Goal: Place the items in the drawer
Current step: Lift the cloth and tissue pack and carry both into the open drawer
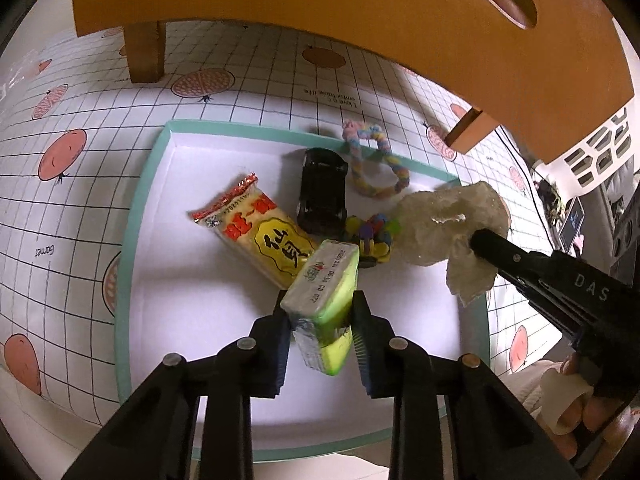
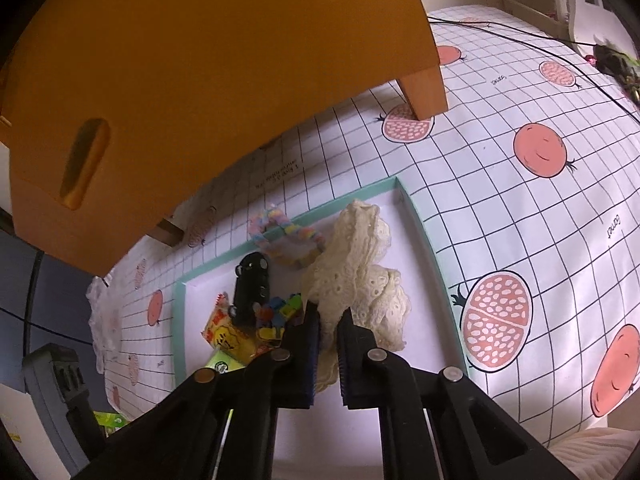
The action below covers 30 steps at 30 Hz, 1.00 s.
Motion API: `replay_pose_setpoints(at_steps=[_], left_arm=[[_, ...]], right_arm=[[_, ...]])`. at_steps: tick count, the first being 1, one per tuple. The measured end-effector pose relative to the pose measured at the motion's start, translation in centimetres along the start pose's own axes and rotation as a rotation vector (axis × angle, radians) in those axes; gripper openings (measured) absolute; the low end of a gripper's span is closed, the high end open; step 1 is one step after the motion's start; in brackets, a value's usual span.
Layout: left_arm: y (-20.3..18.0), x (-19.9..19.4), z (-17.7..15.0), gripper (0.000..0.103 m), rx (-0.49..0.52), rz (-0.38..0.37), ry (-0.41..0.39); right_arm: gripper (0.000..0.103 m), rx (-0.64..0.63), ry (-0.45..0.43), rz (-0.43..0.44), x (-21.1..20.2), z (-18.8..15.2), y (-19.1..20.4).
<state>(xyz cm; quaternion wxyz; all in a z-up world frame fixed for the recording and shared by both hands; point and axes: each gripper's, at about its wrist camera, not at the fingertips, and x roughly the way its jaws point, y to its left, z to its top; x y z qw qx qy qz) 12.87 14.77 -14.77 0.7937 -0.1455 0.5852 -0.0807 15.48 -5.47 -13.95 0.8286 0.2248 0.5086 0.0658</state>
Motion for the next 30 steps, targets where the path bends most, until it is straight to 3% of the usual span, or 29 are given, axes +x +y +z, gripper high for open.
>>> replay_pose_setpoints(at_steps=[13, 21, 30], left_arm=[[0.2, -2.9, 1.5, 0.027, -0.038, -0.039, -0.07], [-1.0, -6.5, 2.6, 0.027, -0.014, -0.078, -0.144], [-3.2, -13.0, 4.2, 0.027, 0.055, -0.153, -0.3]], right_arm=[[0.009, 0.004, -0.032, 0.033, -1.7, 0.0, 0.3], [0.009, -0.056, -0.043, 0.043, -3.6, 0.1, 2.2], [0.009, -0.133, -0.178, 0.098, -10.2, 1.2, 6.0]])
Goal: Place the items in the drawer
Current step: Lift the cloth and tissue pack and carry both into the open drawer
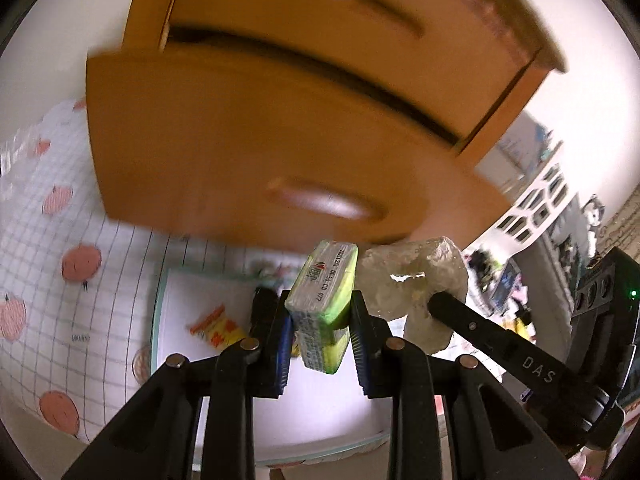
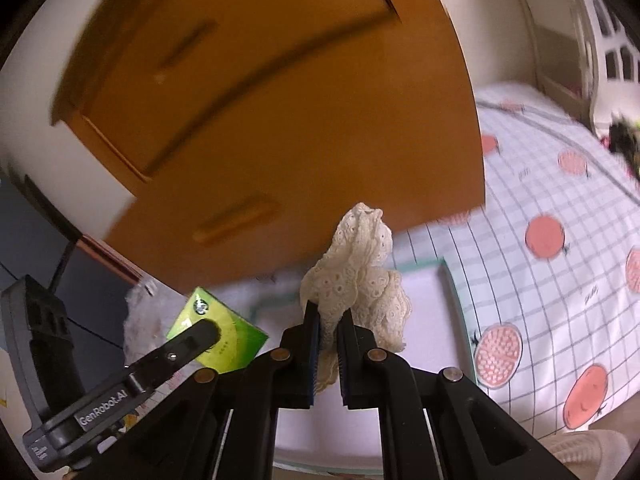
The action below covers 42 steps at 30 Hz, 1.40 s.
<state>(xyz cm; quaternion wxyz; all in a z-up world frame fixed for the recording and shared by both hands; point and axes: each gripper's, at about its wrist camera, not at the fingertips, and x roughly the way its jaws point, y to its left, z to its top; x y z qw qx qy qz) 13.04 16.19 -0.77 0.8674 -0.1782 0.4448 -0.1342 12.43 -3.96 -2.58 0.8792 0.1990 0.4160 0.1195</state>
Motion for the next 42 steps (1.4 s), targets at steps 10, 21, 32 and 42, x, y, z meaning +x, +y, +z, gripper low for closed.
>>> replay_pose_setpoints(at_steps=[10, 21, 32, 42], left_arm=[[-2.7, -5.8, 4.3, 0.027, 0.073, -0.071, -0.163], [-3.5, -8.9, 10.2, 0.027, 0.114, -0.079, -0.294], [-2.2, -7.1, 11.7, 0.027, 0.111, -0.036, -0.275], [-0.3, -4.5, 12.7, 0.027, 0.075, 0.014, -0.244]], right_arm=[[0.009, -0.089, -0.217, 0.068, -8.4, 4.2, 4.3], [0.009, -0.127, -0.345, 0.056, -12.1, 9.9, 7.3], [0.009, -0.159, -0.288, -0.012, -9.4, 12.3, 7.9], [0.009, -0.156, -0.206, -0.072, -5.0, 12.7, 7.7]])
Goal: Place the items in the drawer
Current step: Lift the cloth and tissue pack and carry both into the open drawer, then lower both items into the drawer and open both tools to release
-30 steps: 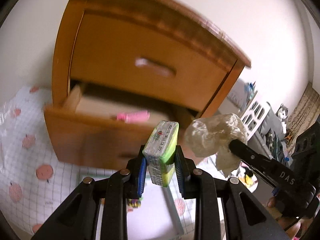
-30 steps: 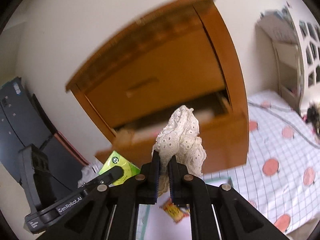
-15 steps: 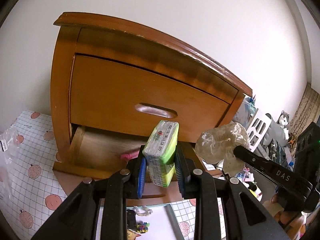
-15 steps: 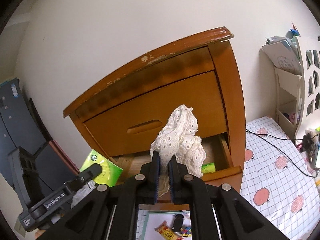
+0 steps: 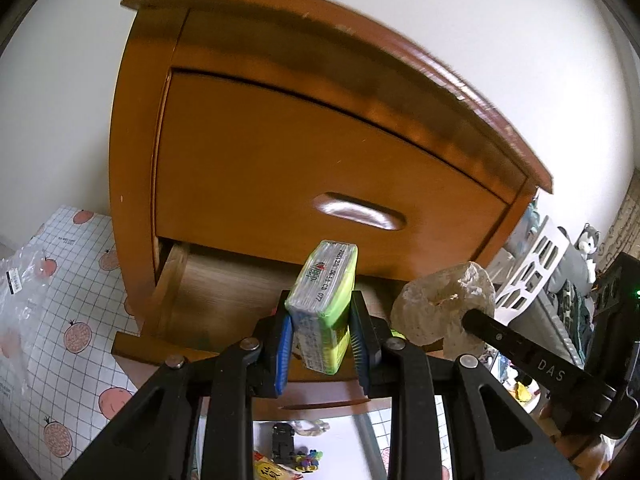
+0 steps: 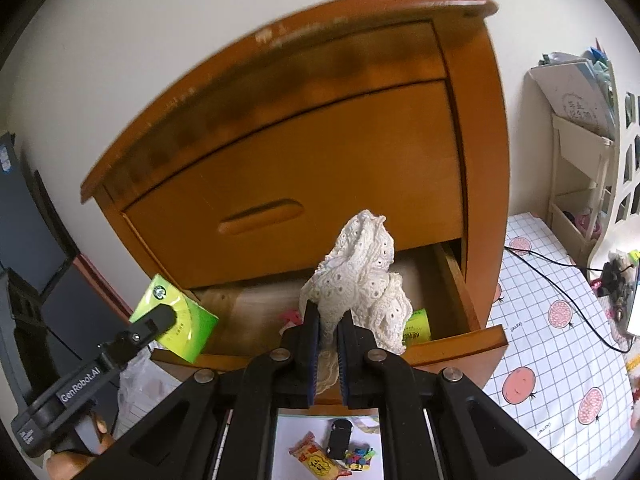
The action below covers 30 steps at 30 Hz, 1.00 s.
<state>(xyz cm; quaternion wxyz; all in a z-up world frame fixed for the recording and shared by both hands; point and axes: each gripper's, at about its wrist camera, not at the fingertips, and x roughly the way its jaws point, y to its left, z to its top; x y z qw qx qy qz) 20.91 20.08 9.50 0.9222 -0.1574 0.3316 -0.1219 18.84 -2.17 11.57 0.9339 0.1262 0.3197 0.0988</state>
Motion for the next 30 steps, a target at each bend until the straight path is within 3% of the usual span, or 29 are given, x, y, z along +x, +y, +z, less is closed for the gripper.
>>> replay_pose_setpoints(at_steps=[15, 30], left_arm=[[2.1, 3.9, 0.2, 0.027, -0.062, 0.021, 0.086], [2.1, 3.9, -0.6, 0.027, -0.082, 0.035, 0.118]], right_arm=[[0.009, -0.076, 0.091, -0.096, 4.2, 0.1, 0.7], [0.01, -0.072, 0.153, -0.158, 6.7, 0.1, 0.1]])
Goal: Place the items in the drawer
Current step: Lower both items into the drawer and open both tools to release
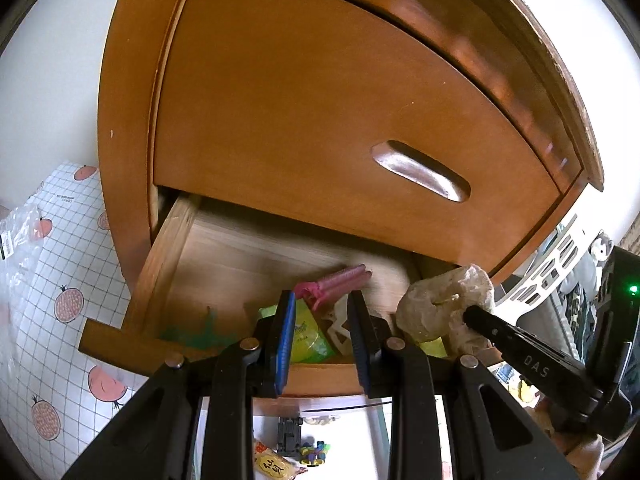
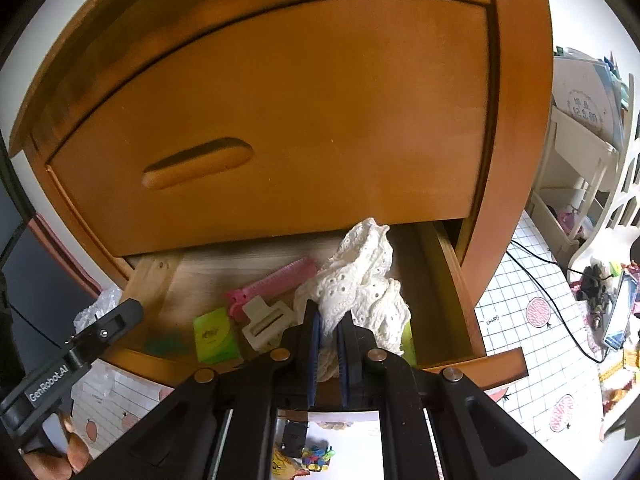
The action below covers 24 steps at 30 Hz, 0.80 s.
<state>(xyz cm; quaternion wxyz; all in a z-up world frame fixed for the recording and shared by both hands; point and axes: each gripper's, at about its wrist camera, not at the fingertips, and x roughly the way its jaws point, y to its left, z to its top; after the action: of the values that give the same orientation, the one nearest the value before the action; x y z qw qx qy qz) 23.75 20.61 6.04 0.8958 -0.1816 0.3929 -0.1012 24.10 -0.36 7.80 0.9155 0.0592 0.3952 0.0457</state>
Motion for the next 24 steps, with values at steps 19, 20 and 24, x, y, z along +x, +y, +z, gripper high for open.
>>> replay_pose_setpoints(at_steps=[19, 20, 24], left_arm=[[0.2, -0.8, 0.0, 0.052, -0.004, 0.026, -0.011], [0.2, -0.7, 0.0, 0.053, -0.003, 0.027, -0.012], [0.3, -0.7, 0.0, 0.059, -0.007, 0.04, -0.015]], right_arm=[[0.047, -0.049, 0.012, -0.016, 1.2, 0.2, 2.0], [0.049, -0.052, 0.012, -0.018, 1.1, 0.2, 2.0], [0.064, -0.062, 0.004, -0.018, 1.0, 0.1, 2.1]])
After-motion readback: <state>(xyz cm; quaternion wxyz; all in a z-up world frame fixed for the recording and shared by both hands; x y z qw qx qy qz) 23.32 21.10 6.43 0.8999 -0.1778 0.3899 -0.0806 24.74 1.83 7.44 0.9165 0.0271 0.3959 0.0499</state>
